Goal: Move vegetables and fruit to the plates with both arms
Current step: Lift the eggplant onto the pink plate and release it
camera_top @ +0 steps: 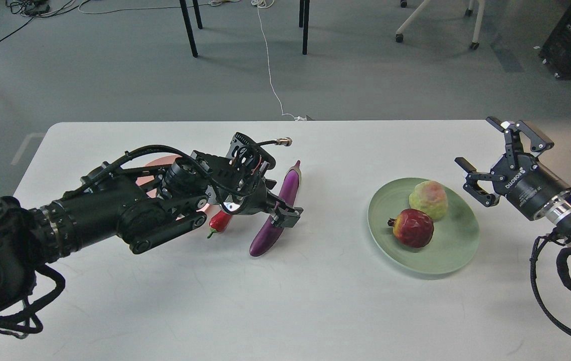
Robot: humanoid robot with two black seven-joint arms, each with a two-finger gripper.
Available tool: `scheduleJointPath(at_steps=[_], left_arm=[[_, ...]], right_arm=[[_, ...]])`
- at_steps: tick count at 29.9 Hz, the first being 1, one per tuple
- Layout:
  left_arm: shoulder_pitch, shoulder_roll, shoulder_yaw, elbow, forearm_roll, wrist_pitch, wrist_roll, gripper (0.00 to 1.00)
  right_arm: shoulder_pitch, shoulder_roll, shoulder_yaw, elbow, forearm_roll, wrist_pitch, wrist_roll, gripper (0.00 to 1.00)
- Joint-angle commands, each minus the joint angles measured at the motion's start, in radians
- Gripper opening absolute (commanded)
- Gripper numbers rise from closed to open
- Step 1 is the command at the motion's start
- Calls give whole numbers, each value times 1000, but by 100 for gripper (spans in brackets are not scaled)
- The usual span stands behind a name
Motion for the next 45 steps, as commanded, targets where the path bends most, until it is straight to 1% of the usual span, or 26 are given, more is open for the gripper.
scheduleJointPath(at_steps=[1,4,5,8,9,10,12,13,15,16,19,23,26,28,31,32,33,35,38,42,45], left_arm=[[20,-5,-1,8,-2,4,13,90],[34,-7,-1,10,-10,4,19,90],[35,-5,-1,10,-15,4,19,87],[46,-5,-2,13,-54,1,19,70],[46,-7,-2,13,-74,1,20,62],[46,-7,-2,13,-91,1,22,52],[48,-7,-2,11,-117,3,43,25],[48,-5,-4,11,-128,4,63,16],[46,-5,-7,2,-156,11,103,10],[46,-4,-10,-1,-174,11,115,8],[43,-2,-16,-15,-220,12,128,7],[28,22,-46,-110,-280,12,152,7],[-4,96,-105,-190,-309,3,166,7],[-23,148,-123,-223,-314,0,166,7],[-29,269,-120,-234,-314,-2,148,8],[-24,310,-116,-234,-314,-2,137,8],[-18,352,-109,-234,-314,-2,117,8],[-3,418,-100,-233,-312,-2,89,8],[48,511,-77,-222,-309,3,71,9],[86,550,-76,-211,-303,11,51,17],[115,553,-77,-175,-304,14,51,25]], right_arm=[[-1,-1,0,0,-1,0,0,97],[-1,-2,0,0,-1,0,0,97],[-1,-4,0,0,-2,0,0,97],[-1,-4,0,0,-4,0,0,97],[-1,-4,0,0,-4,0,0,97],[-1,-4,0,0,-4,0,0,97],[-1,-4,0,0,-4,0,0,97],[-1,-4,0,0,-4,0,0,97],[-1,-4,0,0,-5,0,0,97],[-1,-4,0,0,-7,0,0,97],[-1,-4,0,0,-8,0,0,97],[-1,-2,0,-2,-8,0,0,97],[-1,-4,0,-2,-10,0,0,97],[-1,-4,0,-2,-10,0,0,97],[-1,-2,0,-2,-11,0,0,97],[-1,-2,0,-2,-11,0,0,97],[-1,-1,-2,-2,-11,0,0,97],[-1,-1,-2,-3,-11,0,0,97],[1,-1,-3,-3,-15,0,0,97],[2,2,-5,-3,-15,0,0,97],[2,1,-6,-3,-15,0,0,97]])
